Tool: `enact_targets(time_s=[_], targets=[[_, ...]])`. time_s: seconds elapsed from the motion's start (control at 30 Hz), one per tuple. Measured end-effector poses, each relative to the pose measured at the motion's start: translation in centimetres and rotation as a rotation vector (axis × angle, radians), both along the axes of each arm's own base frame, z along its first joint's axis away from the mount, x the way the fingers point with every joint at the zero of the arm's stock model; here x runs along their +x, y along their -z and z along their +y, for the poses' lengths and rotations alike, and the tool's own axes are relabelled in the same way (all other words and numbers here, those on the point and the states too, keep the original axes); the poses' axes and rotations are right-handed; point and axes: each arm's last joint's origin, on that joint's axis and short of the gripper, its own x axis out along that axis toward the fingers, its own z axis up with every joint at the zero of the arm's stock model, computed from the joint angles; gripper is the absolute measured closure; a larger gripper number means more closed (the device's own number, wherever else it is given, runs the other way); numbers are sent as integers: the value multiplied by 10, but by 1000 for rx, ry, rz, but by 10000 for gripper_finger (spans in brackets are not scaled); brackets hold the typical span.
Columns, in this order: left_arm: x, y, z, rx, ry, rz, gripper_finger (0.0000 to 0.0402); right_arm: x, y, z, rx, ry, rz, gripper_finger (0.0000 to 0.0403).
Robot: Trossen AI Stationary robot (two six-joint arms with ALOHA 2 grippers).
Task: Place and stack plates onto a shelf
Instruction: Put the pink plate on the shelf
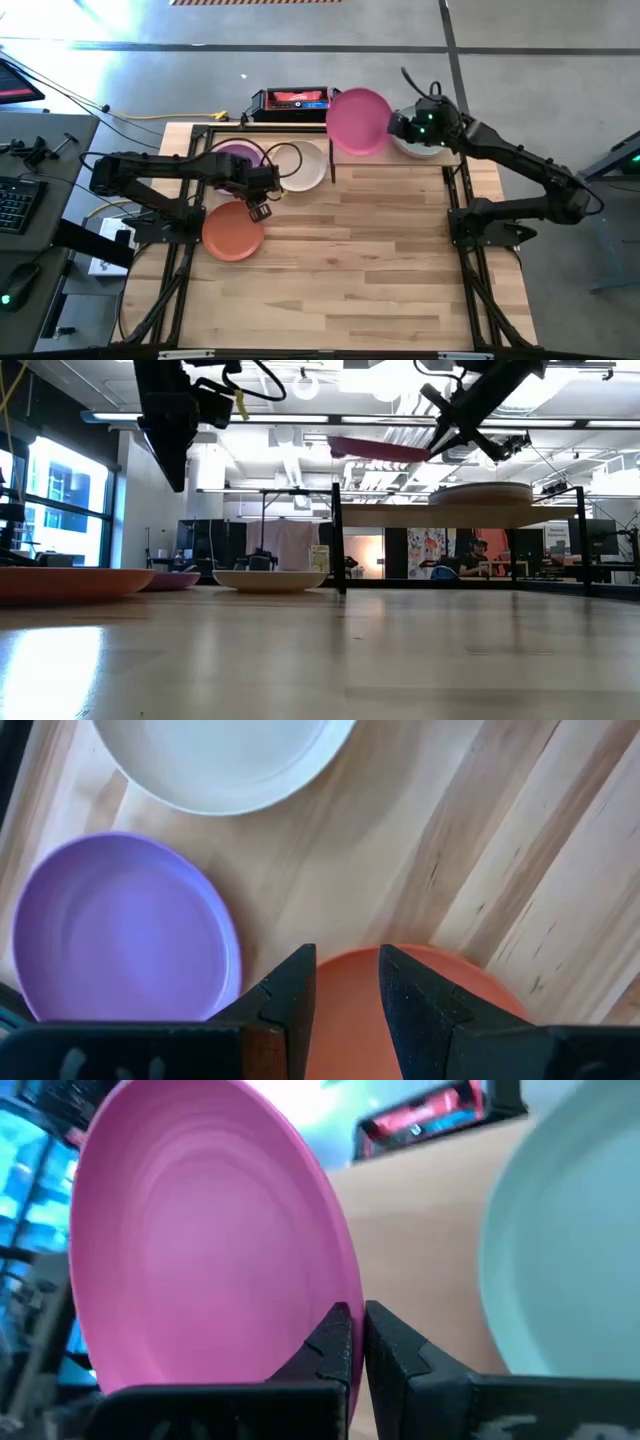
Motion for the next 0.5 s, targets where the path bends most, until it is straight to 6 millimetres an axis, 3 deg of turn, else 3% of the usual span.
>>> enact_targets(time_s=[0.5], targets=[[0,0,2,16,82,23,303,-5,-7,-16,-87,135,-47,403]])
